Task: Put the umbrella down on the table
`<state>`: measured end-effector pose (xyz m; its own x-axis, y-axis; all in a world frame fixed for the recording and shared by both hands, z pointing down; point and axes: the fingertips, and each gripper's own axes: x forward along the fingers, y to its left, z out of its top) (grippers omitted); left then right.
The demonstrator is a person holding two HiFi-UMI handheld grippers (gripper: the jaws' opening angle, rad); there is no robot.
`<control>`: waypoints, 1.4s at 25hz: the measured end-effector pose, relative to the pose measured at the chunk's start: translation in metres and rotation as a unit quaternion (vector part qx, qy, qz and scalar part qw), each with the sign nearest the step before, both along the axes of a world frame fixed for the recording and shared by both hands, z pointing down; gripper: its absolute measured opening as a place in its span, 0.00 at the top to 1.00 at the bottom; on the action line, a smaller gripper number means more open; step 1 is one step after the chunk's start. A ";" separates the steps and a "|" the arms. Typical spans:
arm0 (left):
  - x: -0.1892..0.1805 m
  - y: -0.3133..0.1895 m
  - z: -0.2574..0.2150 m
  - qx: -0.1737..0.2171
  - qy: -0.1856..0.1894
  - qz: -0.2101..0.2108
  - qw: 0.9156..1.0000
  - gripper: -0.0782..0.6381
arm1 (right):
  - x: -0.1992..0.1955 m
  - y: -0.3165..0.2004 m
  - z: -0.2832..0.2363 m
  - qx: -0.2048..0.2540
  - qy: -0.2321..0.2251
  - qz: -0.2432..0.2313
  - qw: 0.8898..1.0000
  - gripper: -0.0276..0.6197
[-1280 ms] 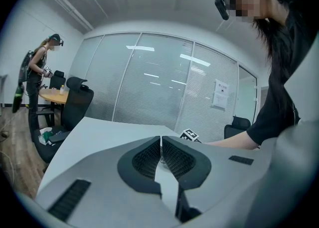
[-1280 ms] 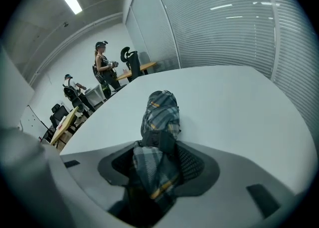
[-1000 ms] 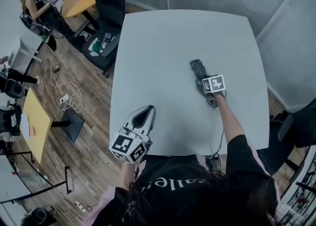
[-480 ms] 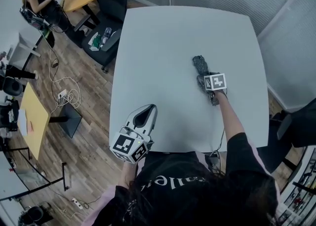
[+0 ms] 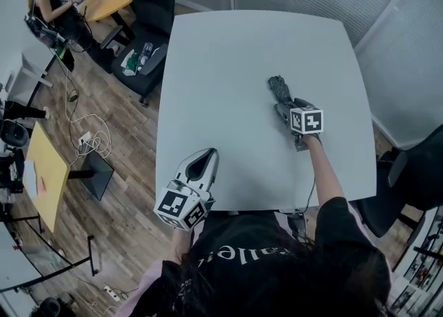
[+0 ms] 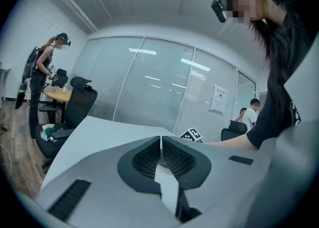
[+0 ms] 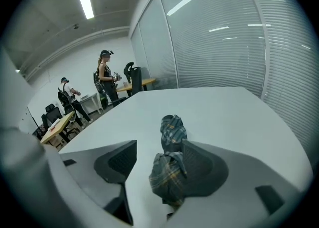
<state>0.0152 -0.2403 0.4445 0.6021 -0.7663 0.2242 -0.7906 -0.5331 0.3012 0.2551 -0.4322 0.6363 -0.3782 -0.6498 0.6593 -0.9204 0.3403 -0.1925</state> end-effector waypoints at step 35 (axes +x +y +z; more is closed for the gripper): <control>-0.093 0.100 0.010 -0.004 0.012 0.114 0.993 0.85 | -0.185 0.265 -0.123 0.101 -0.198 0.058 0.973 0.78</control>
<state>-0.0779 -0.1400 0.4547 0.7647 -0.6081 0.2132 -0.6425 -0.6942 0.3245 0.0705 -0.1670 0.5129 -0.4928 -0.8045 0.3314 -0.8221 0.3056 -0.4804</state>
